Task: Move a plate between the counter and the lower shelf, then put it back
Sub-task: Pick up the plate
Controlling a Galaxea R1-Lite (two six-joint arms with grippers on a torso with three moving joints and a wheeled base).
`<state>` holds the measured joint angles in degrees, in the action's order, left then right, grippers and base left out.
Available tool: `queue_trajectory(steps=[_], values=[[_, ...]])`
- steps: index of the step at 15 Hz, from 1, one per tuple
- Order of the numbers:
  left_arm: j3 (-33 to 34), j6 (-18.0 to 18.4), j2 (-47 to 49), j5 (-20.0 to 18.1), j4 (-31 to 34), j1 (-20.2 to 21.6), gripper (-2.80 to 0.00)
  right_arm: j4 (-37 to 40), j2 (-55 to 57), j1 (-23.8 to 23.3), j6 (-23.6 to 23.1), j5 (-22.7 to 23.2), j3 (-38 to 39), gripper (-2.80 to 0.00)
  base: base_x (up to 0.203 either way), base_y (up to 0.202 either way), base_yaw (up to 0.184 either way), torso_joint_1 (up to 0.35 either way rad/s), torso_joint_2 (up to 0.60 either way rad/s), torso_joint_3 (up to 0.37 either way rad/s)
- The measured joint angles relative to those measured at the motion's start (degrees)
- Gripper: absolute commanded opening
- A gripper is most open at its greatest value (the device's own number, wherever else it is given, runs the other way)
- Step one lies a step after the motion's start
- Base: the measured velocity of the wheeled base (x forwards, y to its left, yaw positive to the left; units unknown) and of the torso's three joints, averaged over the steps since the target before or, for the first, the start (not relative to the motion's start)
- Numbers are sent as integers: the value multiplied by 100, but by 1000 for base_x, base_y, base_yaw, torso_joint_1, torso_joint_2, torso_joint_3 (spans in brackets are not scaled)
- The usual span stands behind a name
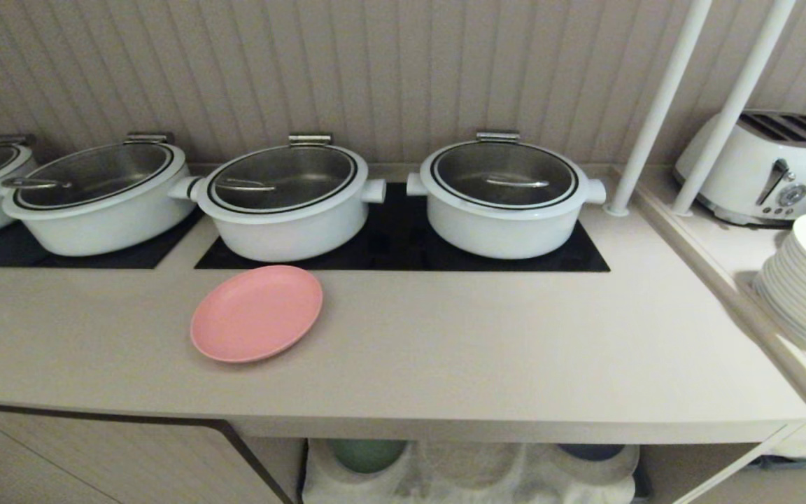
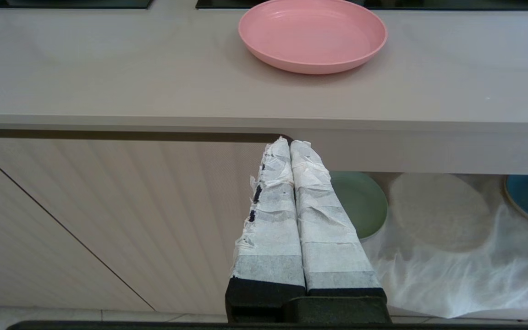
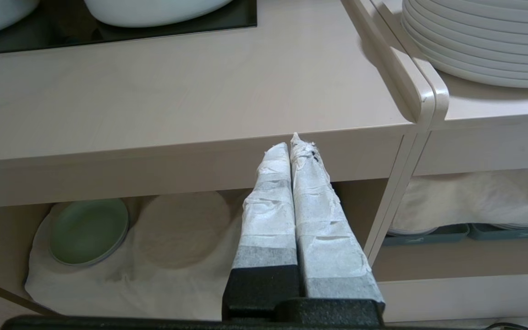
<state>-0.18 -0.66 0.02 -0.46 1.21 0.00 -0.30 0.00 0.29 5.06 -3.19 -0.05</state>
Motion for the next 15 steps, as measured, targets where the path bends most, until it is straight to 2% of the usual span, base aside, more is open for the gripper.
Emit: queue_trajectory(steps=[15], values=[[0, -2, 0, 0, 2, 0, -280, -11, 0, -5, 1, -5, 2, -280, 0, 0, 0, 0, 0, 0]])
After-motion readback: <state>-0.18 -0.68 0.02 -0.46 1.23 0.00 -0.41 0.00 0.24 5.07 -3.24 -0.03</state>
